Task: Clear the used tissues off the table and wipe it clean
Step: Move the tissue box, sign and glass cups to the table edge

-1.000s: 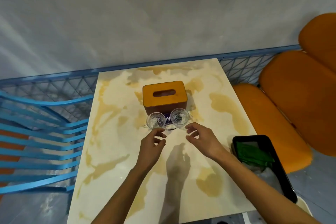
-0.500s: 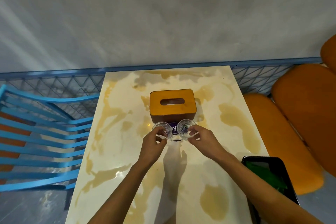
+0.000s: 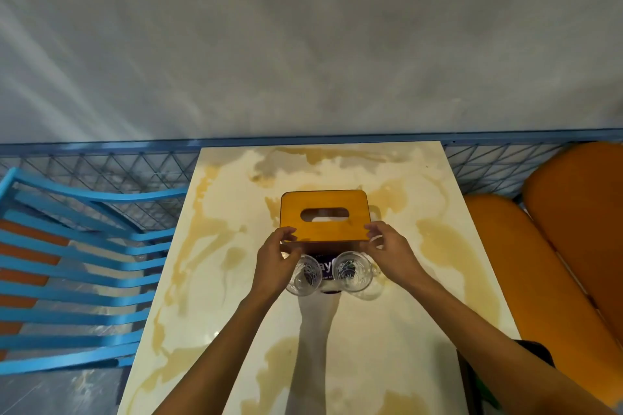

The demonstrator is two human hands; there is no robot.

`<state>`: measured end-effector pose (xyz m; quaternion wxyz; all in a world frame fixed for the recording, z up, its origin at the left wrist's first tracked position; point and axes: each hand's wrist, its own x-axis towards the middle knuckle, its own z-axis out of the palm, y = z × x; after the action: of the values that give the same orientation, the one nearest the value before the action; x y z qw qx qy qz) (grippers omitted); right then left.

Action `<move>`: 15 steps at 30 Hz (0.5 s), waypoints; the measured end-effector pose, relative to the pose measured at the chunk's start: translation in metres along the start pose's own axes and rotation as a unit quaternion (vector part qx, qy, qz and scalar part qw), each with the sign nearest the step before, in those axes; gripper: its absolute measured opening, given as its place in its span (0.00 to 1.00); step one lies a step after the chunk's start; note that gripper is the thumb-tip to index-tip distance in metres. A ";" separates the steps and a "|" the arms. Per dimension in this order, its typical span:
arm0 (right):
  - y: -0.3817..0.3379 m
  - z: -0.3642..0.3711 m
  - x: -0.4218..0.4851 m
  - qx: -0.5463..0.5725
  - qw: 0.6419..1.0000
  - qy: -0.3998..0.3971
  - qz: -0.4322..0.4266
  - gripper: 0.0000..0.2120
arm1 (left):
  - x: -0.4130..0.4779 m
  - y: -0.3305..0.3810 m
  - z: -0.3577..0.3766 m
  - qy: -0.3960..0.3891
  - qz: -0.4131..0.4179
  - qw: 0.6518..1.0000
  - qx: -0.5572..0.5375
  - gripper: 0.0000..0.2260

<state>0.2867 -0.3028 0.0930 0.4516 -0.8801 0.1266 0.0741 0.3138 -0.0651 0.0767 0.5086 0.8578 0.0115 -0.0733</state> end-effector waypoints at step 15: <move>0.006 0.010 0.087 0.026 0.995 -0.043 0.082 0.19 | 0.079 -0.013 0.004 -0.054 -0.142 0.988 0.008 0.27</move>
<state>0.3678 -0.3114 0.0609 0.4718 -0.8507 0.1802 0.1455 0.3904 -0.0662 0.0526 0.4859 0.8465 0.1046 -0.1909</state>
